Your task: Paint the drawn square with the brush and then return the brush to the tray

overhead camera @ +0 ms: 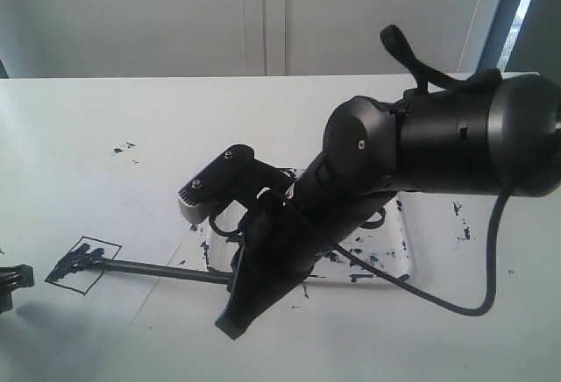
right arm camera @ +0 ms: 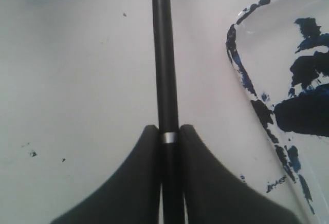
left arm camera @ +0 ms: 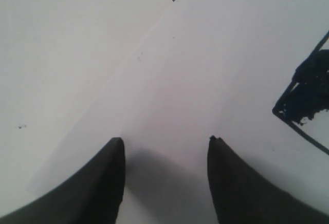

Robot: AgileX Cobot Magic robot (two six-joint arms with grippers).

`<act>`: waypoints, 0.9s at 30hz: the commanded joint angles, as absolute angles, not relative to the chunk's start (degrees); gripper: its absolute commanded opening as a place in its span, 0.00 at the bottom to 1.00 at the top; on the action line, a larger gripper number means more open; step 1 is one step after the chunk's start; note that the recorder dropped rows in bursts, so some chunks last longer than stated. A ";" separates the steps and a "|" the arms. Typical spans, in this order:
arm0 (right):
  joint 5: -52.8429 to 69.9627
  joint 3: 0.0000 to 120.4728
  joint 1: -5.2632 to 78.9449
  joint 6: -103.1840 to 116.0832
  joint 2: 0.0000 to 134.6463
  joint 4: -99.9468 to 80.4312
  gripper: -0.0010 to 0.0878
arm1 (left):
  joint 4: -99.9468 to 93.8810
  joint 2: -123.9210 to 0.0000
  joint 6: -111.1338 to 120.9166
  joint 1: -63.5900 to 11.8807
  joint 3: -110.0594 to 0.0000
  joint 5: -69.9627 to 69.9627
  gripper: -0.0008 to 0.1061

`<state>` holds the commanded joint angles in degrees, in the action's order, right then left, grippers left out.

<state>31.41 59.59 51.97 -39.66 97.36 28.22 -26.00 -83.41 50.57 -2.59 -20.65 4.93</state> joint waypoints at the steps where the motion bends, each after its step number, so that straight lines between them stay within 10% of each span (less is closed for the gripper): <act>1: 31.29 59.59 51.97 -39.66 97.36 28.35 0.01 | -26.00 -83.41 50.57 -2.59 -20.65 4.93 0.51; 27: 37.33 59.59 51.97 -39.86 92.96 28.49 0.01 | -25.98 -83.29 45.14 -2.59 -20.76 8.80 0.51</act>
<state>37.33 59.59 51.97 -39.86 92.96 28.49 -25.98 -83.29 45.14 -2.59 -20.76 8.80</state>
